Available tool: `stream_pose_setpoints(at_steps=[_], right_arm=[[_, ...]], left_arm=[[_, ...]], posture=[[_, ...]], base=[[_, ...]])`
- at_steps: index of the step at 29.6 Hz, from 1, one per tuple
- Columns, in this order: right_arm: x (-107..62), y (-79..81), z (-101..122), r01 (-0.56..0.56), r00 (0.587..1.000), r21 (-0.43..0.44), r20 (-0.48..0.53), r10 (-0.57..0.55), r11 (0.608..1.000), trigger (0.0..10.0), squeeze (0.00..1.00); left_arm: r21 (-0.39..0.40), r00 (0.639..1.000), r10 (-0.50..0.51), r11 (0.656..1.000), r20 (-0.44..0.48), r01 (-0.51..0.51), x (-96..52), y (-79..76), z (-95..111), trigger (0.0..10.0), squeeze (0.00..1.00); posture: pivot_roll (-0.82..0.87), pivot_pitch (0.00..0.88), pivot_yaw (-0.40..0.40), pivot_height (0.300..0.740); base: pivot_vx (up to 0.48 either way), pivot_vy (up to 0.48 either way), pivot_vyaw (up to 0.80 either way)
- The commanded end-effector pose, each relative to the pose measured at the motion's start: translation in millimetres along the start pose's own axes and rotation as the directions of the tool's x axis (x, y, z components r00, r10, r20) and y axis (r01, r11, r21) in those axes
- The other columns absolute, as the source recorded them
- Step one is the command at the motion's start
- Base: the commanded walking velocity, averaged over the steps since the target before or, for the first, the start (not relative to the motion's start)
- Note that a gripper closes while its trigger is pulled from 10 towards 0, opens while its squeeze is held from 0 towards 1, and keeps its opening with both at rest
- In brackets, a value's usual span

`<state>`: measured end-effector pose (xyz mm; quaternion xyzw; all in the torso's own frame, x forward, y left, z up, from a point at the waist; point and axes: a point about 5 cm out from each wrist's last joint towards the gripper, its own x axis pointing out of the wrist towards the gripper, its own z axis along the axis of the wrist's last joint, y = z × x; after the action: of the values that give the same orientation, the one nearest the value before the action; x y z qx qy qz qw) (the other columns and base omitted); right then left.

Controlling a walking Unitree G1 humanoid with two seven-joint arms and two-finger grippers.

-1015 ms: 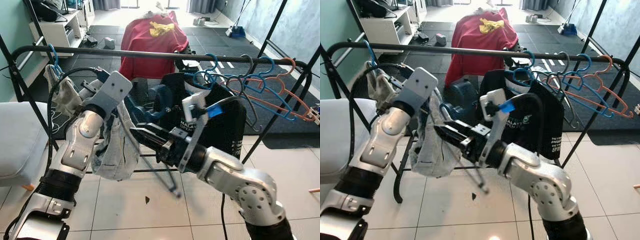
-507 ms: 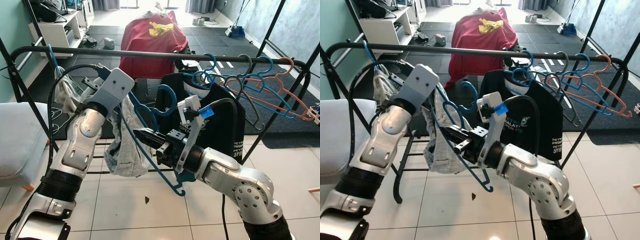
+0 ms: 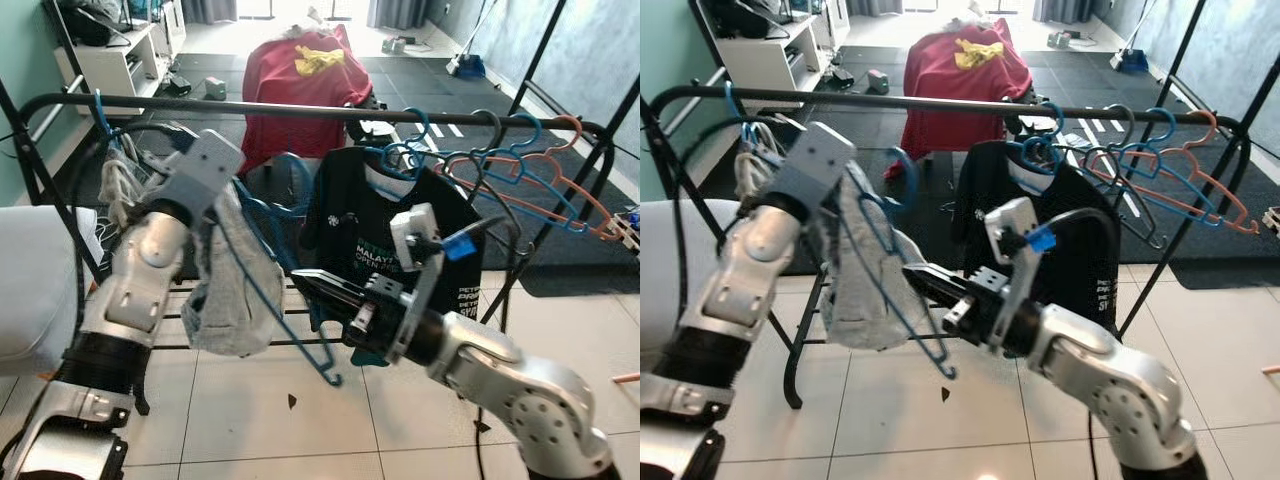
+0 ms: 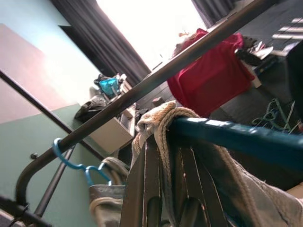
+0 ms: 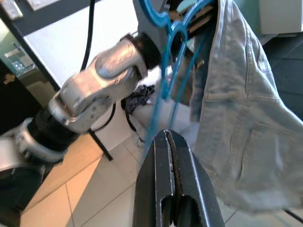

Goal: Hang hanger

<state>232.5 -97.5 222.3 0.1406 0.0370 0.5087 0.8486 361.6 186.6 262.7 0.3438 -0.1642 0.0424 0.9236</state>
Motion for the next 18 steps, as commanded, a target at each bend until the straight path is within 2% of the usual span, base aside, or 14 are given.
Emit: stream_pose_setpoints(at_steps=[1, 4, 10, 13, 14, 15, 16, 17, 18], right_arm=[[-9.4, 9.3, -9, -0.049, 0.997, 0.022, -0.053, 0.050, 0.999, 0.0, 0.00], [-22.0, 17.2, -19, -0.075, 0.992, 0.045, -0.102, 0.079, 0.996, 0.0, 0.00], [-29.0, 15.3, -24, -0.039, 0.992, 0.047, -0.122, 0.044, 0.998, 0.0, 0.00], [-29.4, 11.6, -22, -0.007, 0.995, 0.030, -0.095, 0.010, 1.000, 0.0, 0.00], [-28.8, 10.3, -18, 0.001, 0.998, 0.022, -0.058, 0.000, 1.000, 0.0, 0.00], [-26.9, 7.7, -8, 0.013, 1.000, 0.026, 0.026, -0.014, 1.000, 9.9, 0.00], [-26.6, 5.8, 2, 0.019, 0.993, 0.033, 0.114, -0.023, 0.999, 10.0, 0.00], [-26.6, 5.8, 2, 0.019, 0.993, 0.033, 0.114, -0.023, 0.999, 10.0, 0.00], [-26.9, 3.3, 12, 0.027, 0.979, 0.046, 0.200, -0.036, 0.999, 10.0, 0.00]], left_arm=[[0.038, 0.998, 0.062, 0.997, 0.024, -0.063, 3.3, 18.6, 2, 10.0, 0.00], [0.050, 0.996, 0.084, 0.995, 0.024, -0.085, 5.2, 26.3, 1, 10.0, 0.00], [0.051, 0.996, 0.089, 0.995, 0.027, -0.091, 6.2, 28.0, 0, 10.0, 0.00], [0.045, 0.996, 0.083, 0.995, 0.030, -0.085, 7.2, 26.2, 0, 10.0, 0.00], [0.041, 0.996, 0.080, 0.996, 0.033, -0.081, 7.6, 24.7, 1, 10.0, 0.00], [0.038, 0.996, 0.075, 0.996, 0.038, -0.076, 8.0, 23.2, 2, 10.0, 0.00], [0.035, 0.997, 0.071, 0.997, 0.042, -0.073, 8.3, 21.9, 2, 10.0, 0.00], [0.035, 0.997, 0.071, 0.997, 0.042, -0.073, 8.3, 21.9, 2, 10.0, 0.00], [0.033, 0.997, 0.069, 0.997, 0.045, -0.071, 8.4, 21.0, 3, 10.0, 0.00]], posture=[[-0.08, 0.078, -0.024, 0.740], [-0.08, 0.081, -0.024, 0.740], [-0.09, 0.083, -0.018, 0.740], [-0.09, 0.082, -0.016, 0.740], [-0.09, 0.082, -0.016, 0.740], [-0.09, 0.083, -0.017, 0.740], [-0.09, 0.082, -0.018, 0.740], [-0.09, 0.082, -0.018, 0.740], [-0.09, 0.082, -0.018, 0.740]], base=[[0.000, 0.000, 0.00], [0.000, 0.000, 0.00], [0.000, 0.000, 0.00], [0.000, 0.000, 0.00], [0.000, 0.000, 0.00], [0.000, 0.000, 0.00], [0.000, 0.000, 0.00], [0.000, 0.000, 0.00], [0.000, 0.000, 0.00]])
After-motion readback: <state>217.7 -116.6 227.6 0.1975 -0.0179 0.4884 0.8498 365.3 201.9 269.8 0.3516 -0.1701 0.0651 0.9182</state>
